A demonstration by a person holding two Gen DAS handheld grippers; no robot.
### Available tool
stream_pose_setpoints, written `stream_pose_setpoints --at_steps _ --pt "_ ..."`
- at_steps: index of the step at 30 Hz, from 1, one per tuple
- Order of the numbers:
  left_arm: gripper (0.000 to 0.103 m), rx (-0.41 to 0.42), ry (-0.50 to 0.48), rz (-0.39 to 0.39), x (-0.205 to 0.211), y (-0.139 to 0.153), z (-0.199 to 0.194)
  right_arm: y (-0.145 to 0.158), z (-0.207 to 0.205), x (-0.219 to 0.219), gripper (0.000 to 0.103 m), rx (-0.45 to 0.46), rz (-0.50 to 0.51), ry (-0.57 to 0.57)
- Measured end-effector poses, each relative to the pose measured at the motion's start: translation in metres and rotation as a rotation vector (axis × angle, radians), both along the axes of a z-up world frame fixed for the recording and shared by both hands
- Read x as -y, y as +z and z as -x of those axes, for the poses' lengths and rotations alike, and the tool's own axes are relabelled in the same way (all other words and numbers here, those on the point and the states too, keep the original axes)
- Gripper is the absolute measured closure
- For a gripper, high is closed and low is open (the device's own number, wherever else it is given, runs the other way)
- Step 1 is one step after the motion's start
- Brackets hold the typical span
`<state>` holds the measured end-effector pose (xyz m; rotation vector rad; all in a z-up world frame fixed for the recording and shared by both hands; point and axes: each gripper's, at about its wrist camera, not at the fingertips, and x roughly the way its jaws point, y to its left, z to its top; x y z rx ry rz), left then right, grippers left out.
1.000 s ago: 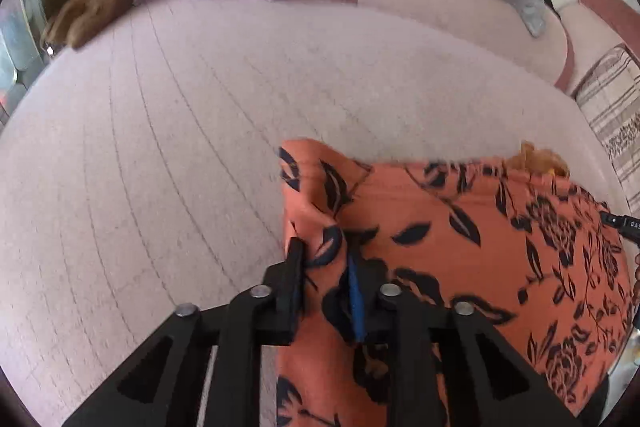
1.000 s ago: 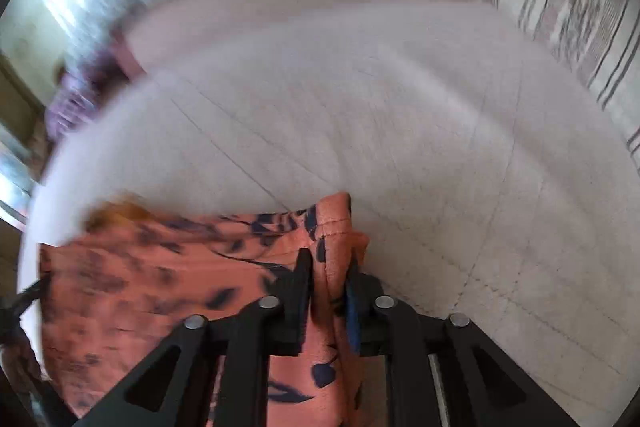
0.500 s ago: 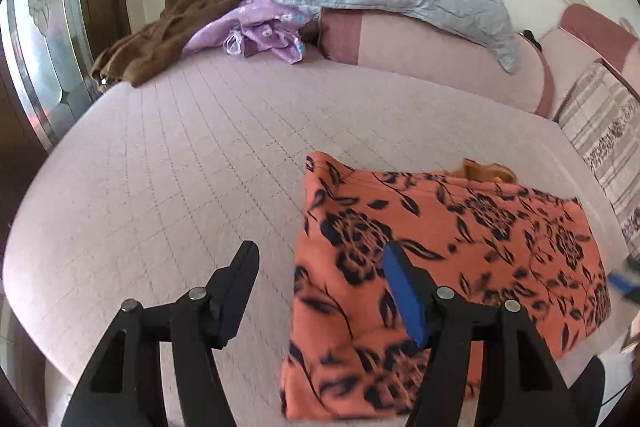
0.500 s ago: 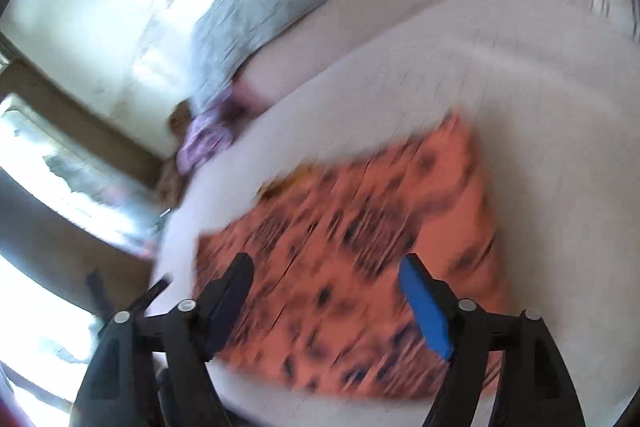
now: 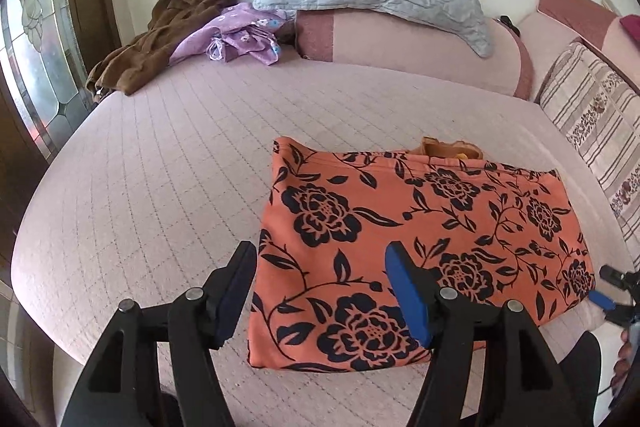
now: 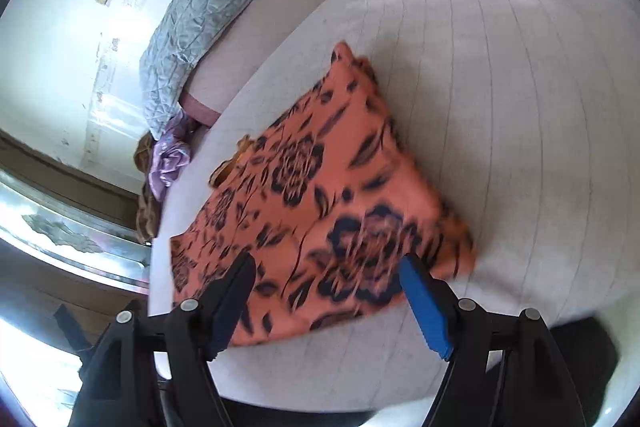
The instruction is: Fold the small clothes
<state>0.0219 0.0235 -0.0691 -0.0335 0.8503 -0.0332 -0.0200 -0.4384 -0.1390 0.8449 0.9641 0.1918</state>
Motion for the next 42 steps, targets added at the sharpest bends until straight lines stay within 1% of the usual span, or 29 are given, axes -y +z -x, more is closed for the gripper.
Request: stream_pose_setpoints --at_steps 3,6,7,11,14,15,16,17,18,19,20,21,22,23,24,25,26,27,28,29,31,32,33,34,35,36,37,39,42 --pt "0.032 -0.008 0.002 0.002 0.003 -0.001 0.000 -0.024 0.008 -0.013 0.025 -0.045 -0.073 -0.035" --pt "0.027 -0.006 0.005 0.035 0.007 -0.005 0.002 -0.046 0.001 -0.013 0.025 -0.099 -0.134 -0.094" --pt "0.025 -0.008 0.002 0.045 0.009 -0.008 0.003 -0.050 -0.001 -0.010 0.025 -0.095 -0.166 -0.122" --pt "0.024 -0.067 -0.027 0.068 0.027 -0.036 -0.002 -0.055 -0.007 0.005 0.024 -0.069 -0.240 -0.235" --pt "0.024 -0.137 -0.044 0.045 0.040 -0.063 -0.010 -0.062 -0.009 0.011 0.023 -0.067 -0.288 -0.288" --pt "0.024 -0.161 -0.044 0.032 0.044 -0.072 -0.013 -0.061 -0.012 0.011 0.027 -0.065 -0.277 -0.287" --pt "0.024 -0.172 -0.039 0.015 0.047 -0.077 -0.015 -0.058 -0.015 0.011 0.032 -0.064 -0.251 -0.273" --pt "0.024 -0.172 -0.035 -0.004 0.049 -0.079 -0.015 -0.055 -0.017 0.012 0.066 -0.065 -0.222 -0.260" --pt "0.024 -0.163 -0.036 -0.018 0.052 -0.078 -0.014 -0.054 -0.021 0.012 0.093 -0.066 -0.213 -0.236" --pt "0.024 -0.160 -0.040 -0.016 0.053 -0.074 -0.013 -0.050 -0.023 0.012 0.093 -0.070 -0.198 -0.212" --pt "0.024 -0.152 -0.048 -0.003 0.053 -0.069 -0.012 -0.037 -0.024 0.009 0.094 -0.048 -0.129 -0.190" --pt "0.024 -0.143 -0.050 0.003 0.052 -0.065 -0.011 -0.017 -0.025 0.001 0.094 -0.009 -0.020 -0.161" --pt "0.024 -0.123 -0.049 0.003 0.052 -0.059 -0.010 0.001 -0.024 -0.008 0.094 0.024 0.074 -0.139" --pt "0.024 -0.108 -0.046 -0.003 0.054 -0.055 -0.010 0.013 -0.024 -0.015 0.094 0.050 0.141 -0.112" --pt "0.024 -0.102 -0.046 -0.003 0.054 -0.053 -0.011 0.016 -0.023 -0.019 0.093 0.054 0.178 -0.097" --pt "0.024 -0.098 -0.046 0.001 0.056 -0.051 -0.011 0.009 -0.024 -0.019 0.092 0.034 0.189 -0.098" --pt "0.024 -0.103 -0.041 0.004 0.058 -0.049 -0.011 -0.015 -0.027 -0.015 0.086 -0.035 0.195 -0.096" --pt "0.024 -0.109 -0.042 0.011 0.061 -0.047 -0.012 -0.038 -0.031 -0.011 0.083 -0.111 0.161 -0.081" --pt "0.024 -0.103 -0.054 0.023 0.063 -0.043 -0.012 -0.052 -0.025 -0.001 0.083 -0.096 0.054 -0.107" --pt "0.024 -0.089 -0.063 0.026 0.063 -0.039 -0.014 -0.055 -0.017 0.012 0.077 -0.064 -0.053 -0.137" --pt "0.024 -0.050 -0.088 0.017 0.075 -0.038 -0.017 -0.051 -0.014 0.021 0.070 -0.071 -0.078 -0.118" --pt "0.024 -0.054 -0.098 0.013 0.080 -0.041 -0.019 -0.047 -0.012 0.026 0.059 -0.063 -0.065 -0.115" --pt "0.024 -0.078 -0.112 0.004 0.087 -0.050 -0.023 -0.044 -0.010 0.031 0.039 -0.057 -0.058 -0.117" --pt "0.024 -0.120 -0.121 -0.014 0.091 -0.064 -0.028 -0.041 -0.008 0.036 0.032 -0.047 -0.058 -0.123" --pt "0.024 -0.163 -0.121 -0.034 0.093 -0.076 -0.032 -0.035 -0.005 0.045 0.031 -0.034 -0.055 -0.141" --pt "0.022 -0.184 -0.119 -0.046 0.094 -0.088 -0.035 -0.028 -0.007 0.053 0.031 -0.010 -0.038 -0.152" --pt "0.020 -0.127 -0.115 -0.050 0.094 -0.088 -0.031 -0.021 -0.010 0.057 0.031 0.004 -0.034 -0.145" --pt "0.020 -0.130 -0.113 -0.060 0.096 -0.088 -0.030 -0.010 -0.030 0.064 0.031 0.032 -0.037 -0.105" --pt "0.019 -0.148 -0.115 -0.046 0.094 -0.088 -0.034 0.002 -0.076 0.059 0.031 0.069 -0.008 0.015"
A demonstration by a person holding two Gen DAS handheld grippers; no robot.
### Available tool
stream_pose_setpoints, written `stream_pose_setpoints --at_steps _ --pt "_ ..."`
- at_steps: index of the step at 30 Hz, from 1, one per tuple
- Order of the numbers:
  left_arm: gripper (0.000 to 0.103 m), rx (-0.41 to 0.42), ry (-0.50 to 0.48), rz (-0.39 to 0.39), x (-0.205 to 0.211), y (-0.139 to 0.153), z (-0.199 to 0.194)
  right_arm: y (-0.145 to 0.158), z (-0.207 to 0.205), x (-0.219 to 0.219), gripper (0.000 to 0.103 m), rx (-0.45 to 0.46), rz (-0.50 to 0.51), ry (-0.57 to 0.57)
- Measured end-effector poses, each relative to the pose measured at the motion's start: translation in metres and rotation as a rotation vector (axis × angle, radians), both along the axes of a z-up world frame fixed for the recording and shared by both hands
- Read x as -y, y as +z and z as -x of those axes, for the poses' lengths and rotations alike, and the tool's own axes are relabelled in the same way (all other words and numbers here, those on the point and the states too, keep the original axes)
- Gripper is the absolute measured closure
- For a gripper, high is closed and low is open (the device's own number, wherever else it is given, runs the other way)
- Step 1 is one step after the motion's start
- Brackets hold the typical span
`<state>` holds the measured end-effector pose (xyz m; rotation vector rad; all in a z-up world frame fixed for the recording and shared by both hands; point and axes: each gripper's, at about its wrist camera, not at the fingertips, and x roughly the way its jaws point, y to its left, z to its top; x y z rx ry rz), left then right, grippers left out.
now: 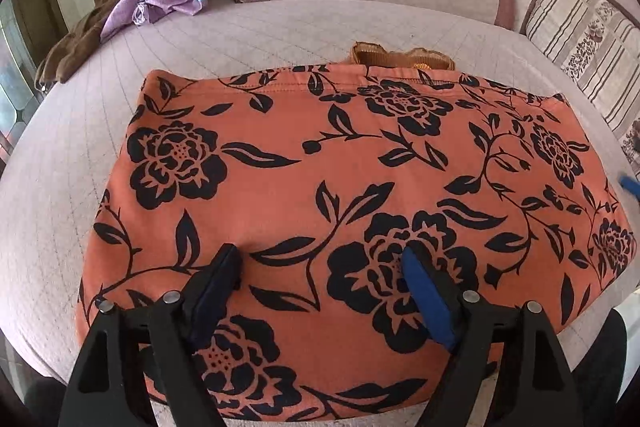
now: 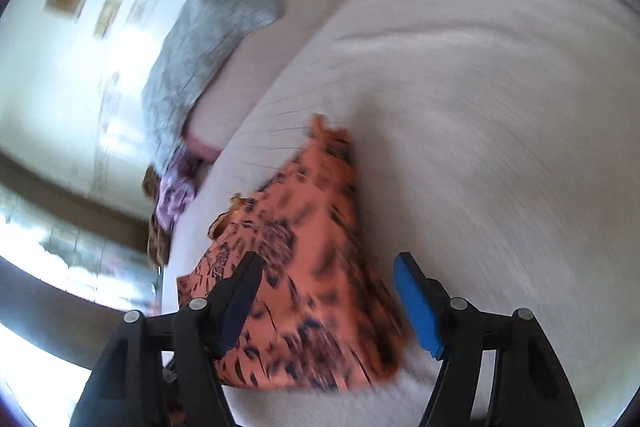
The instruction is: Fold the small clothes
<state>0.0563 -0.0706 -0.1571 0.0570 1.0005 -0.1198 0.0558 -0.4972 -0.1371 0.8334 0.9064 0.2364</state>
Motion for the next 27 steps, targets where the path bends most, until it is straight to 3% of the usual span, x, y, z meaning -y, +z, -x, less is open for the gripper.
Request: stream_pose_setpoints --at_steps 5,7,8,10,12,13,15,16,18,20,23,26,27 --pt "0.019 0.019 0.000 -0.005 0.002 -0.002 0.002 -0.032 -0.101 -0.018 0.035 -0.125 0.084 0.095" --pt "0.019 0.021 -0.001 -0.001 0.001 -0.002 0.004 -0.049 -0.122 -0.025 0.069 -0.171 0.072 0.123" --pt "0.019 0.020 -0.006 0.002 0.001 -0.002 0.003 -0.053 -0.129 -0.029 0.080 -0.193 0.059 0.140" --pt "0.019 0.021 -0.017 0.009 -0.001 -0.002 0.003 -0.036 -0.131 -0.044 0.086 -0.177 0.158 0.156" --pt "0.018 0.029 -0.021 0.014 -0.002 -0.003 0.003 0.005 -0.112 -0.056 0.089 -0.055 0.315 0.119" --pt "0.017 0.039 -0.021 0.008 -0.001 -0.004 0.003 0.007 -0.109 -0.058 0.089 -0.047 0.360 0.091" --pt "0.017 0.042 -0.025 -0.006 0.001 -0.004 0.002 -0.028 -0.120 -0.057 0.088 -0.182 0.391 0.115" --pt "0.017 0.034 -0.023 0.003 0.000 -0.004 0.001 -0.043 -0.122 -0.054 0.084 -0.209 0.369 0.110" --pt "0.017 0.025 -0.022 0.021 -0.003 -0.003 -0.001 -0.038 -0.115 -0.047 0.074 -0.161 0.314 0.056" --pt "0.017 0.033 -0.031 0.009 -0.002 -0.003 0.000 -0.027 -0.107 -0.046 0.074 -0.156 0.300 0.031" --pt "0.017 0.011 -0.021 0.039 -0.007 0.003 -0.001 0.001 -0.084 -0.051 0.074 -0.078 0.340 0.015" --pt "0.017 0.078 0.025 0.136 -0.035 0.035 0.013 0.031 -0.050 -0.064 0.072 0.025 0.330 0.036" --pt "0.017 0.121 0.049 0.150 -0.047 0.045 0.022 0.038 -0.038 -0.072 0.055 0.052 0.319 0.057"
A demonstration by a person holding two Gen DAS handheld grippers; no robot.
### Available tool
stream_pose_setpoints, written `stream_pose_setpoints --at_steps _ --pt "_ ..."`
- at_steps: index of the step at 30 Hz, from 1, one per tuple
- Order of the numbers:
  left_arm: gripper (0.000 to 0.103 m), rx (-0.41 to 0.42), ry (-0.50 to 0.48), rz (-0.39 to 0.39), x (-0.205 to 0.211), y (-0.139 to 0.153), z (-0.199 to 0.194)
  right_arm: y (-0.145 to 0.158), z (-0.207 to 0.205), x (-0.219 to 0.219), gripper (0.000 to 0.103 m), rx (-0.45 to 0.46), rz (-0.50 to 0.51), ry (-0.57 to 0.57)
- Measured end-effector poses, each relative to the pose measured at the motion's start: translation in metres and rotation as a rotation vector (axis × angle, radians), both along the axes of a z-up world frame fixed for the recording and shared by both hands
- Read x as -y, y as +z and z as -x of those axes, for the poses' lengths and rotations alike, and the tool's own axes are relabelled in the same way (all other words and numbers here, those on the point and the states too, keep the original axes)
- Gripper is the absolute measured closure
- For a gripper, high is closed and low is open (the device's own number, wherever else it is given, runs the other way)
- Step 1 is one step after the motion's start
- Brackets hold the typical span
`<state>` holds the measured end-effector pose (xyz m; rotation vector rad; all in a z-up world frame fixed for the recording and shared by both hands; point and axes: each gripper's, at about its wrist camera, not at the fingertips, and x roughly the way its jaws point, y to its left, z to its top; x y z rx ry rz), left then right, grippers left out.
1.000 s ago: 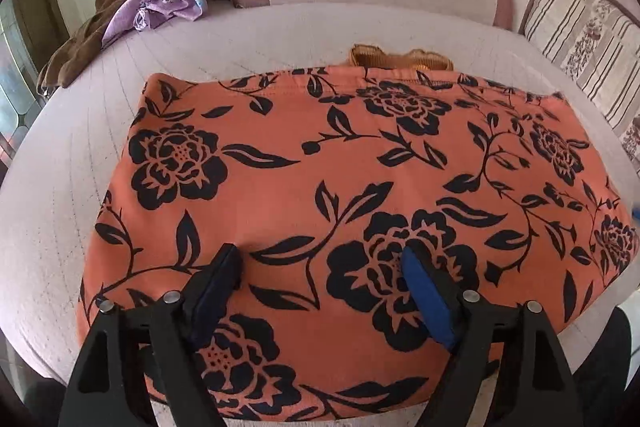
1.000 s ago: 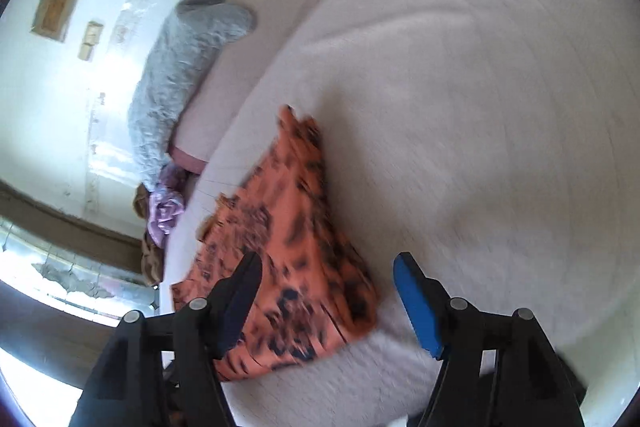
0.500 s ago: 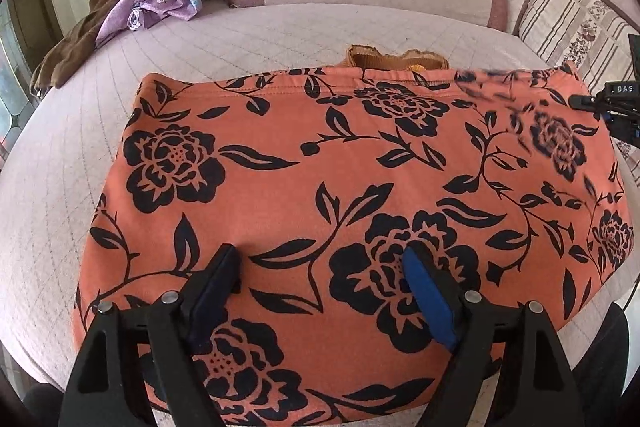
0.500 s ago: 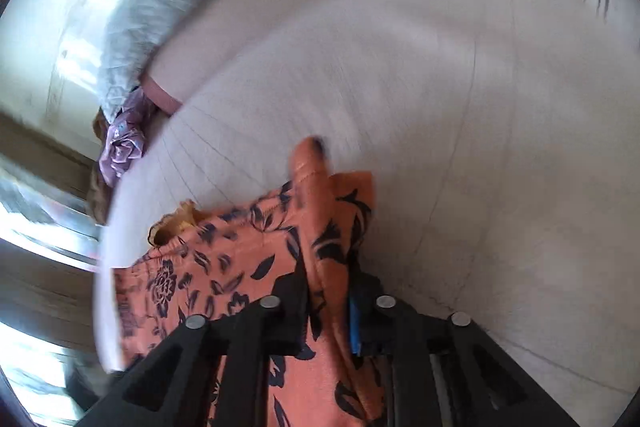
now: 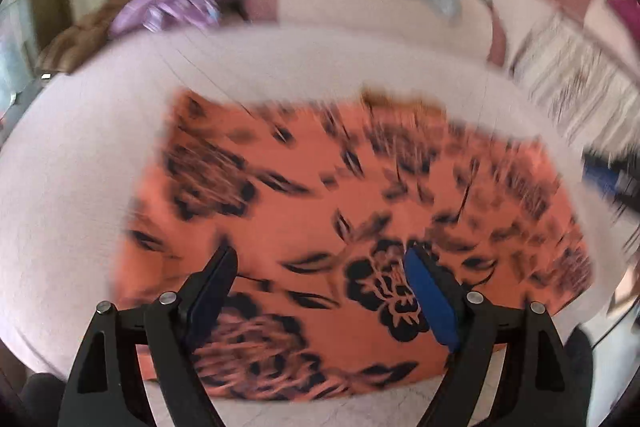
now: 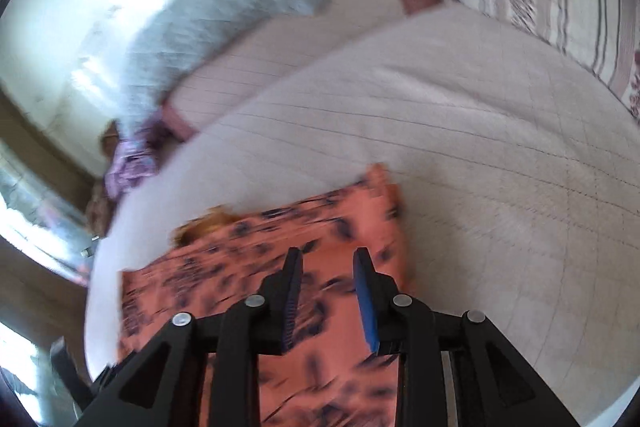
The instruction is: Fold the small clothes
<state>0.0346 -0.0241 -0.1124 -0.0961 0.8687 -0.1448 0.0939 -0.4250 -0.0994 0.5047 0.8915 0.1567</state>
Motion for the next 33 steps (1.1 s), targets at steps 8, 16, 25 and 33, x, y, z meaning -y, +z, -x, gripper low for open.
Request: stream_pose_setpoints --at_steps 8,16,25,33 --pt "0.083 -0.233 0.212 0.125 -0.102 -0.045 0.012 -0.023 0.046 -0.074 0.020 0.006 0.004 0.187" --pt "0.081 -0.322 0.246 0.214 -0.116 -0.040 0.014 -0.063 0.035 -0.068 0.021 -0.115 -0.028 0.181" --pt "0.031 -0.143 0.146 0.120 -0.101 0.008 -0.076 -0.062 0.034 -0.071 0.021 -0.129 -0.029 0.193" --pt "0.090 -0.240 0.194 0.153 -0.125 -0.055 -0.149 -0.064 0.036 -0.061 0.021 -0.130 -0.098 0.178"
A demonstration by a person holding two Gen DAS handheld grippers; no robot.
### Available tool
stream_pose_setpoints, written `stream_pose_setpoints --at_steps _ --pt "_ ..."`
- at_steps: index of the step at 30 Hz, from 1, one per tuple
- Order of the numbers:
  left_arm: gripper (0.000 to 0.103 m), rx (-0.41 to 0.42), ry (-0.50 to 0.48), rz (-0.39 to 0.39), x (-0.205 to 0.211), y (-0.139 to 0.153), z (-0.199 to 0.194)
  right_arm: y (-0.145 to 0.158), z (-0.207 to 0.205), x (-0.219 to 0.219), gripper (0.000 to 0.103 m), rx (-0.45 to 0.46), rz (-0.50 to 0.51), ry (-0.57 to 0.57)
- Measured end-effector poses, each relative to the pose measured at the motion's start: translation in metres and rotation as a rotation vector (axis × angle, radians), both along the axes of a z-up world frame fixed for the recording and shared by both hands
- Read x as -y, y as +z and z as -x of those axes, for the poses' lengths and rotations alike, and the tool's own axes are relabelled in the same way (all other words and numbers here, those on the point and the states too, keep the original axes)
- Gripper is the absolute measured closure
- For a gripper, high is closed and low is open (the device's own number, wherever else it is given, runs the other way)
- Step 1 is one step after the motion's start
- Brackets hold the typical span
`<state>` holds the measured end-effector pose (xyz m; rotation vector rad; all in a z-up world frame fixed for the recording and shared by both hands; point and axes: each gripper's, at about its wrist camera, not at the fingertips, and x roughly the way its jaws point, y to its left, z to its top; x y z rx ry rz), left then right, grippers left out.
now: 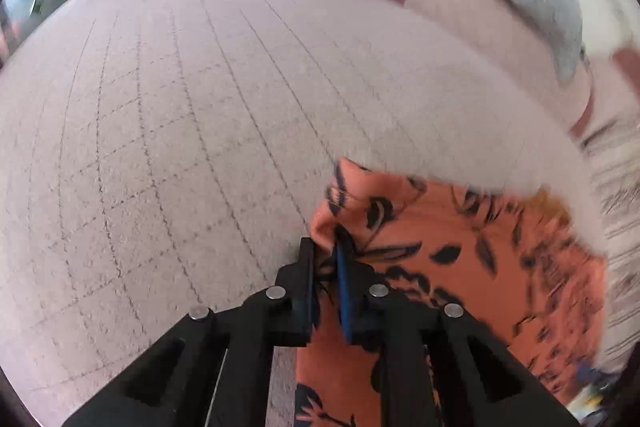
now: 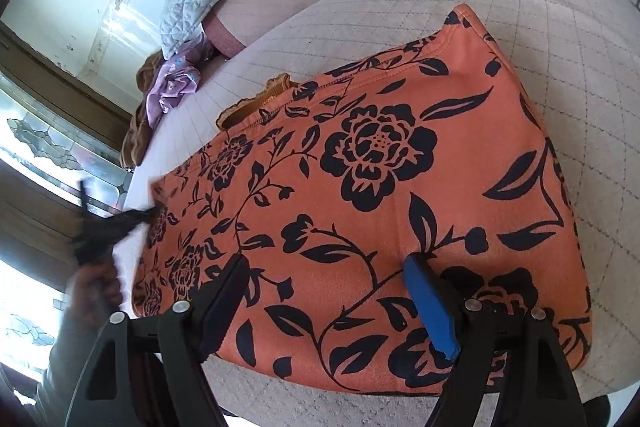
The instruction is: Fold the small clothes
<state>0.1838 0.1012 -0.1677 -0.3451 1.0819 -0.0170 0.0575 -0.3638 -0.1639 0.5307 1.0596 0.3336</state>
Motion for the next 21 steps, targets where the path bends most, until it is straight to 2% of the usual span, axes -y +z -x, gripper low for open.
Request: stream_pose_setpoints --at_steps 3,4,5,6,7,8,10,12,13,14,15,17,18,21 --pt "0.090 0.084 -0.019 -0.033 0.004 0.026 0.020 0.006 -0.001 0.002 0.021 -0.024 -0.004 -0.003" --pt "0.085 0.095 -0.029 -0.043 0.006 0.030 0.024 0.010 -0.001 0.003 0.021 -0.013 -0.012 -0.014" --pt "0.072 0.108 -0.039 -0.054 0.009 0.034 0.030 0.016 -0.003 0.005 0.021 0.005 -0.020 -0.020" --pt "0.064 0.117 -0.044 -0.058 0.010 0.036 0.033 0.023 -0.010 0.006 0.021 0.021 -0.029 -0.020" --pt "0.050 0.124 -0.050 -0.060 0.012 0.037 0.035 0.029 -0.019 0.006 0.021 0.032 -0.040 -0.018" --pt "0.047 0.130 -0.061 -0.070 0.015 0.036 0.035 0.036 -0.032 0.008 0.021 0.048 -0.051 -0.027" --pt "0.047 0.108 -0.073 -0.106 0.020 0.028 0.032 0.046 -0.055 0.009 0.021 0.078 -0.073 -0.029" --pt "0.047 0.030 -0.064 -0.133 0.026 0.012 0.021 0.045 -0.088 0.016 0.018 0.088 -0.114 -0.033" --pt "0.047 0.018 -0.054 -0.125 0.022 0.012 0.019 0.034 -0.107 0.023 0.018 0.059 -0.088 -0.065" --pt "0.047 0.021 -0.039 -0.112 0.021 0.013 0.020 0.009 -0.129 0.037 0.019 -0.041 -0.042 -0.145" --pt "0.047 0.033 -0.027 -0.108 0.021 0.017 0.024 -0.013 -0.140 0.049 0.020 -0.128 -0.067 -0.206" --pt "0.035 0.085 -0.022 -0.135 0.022 0.032 0.040 -0.016 -0.139 0.064 0.020 -0.113 -0.192 -0.278" --pt "0.032 0.103 -0.025 -0.162 0.024 0.038 0.049 -0.006 -0.134 0.064 0.020 -0.095 -0.202 -0.281" --pt "0.031 0.134 -0.041 -0.211 0.031 0.049 0.065 0.023 -0.105 0.051 0.020 -0.007 -0.146 -0.215"
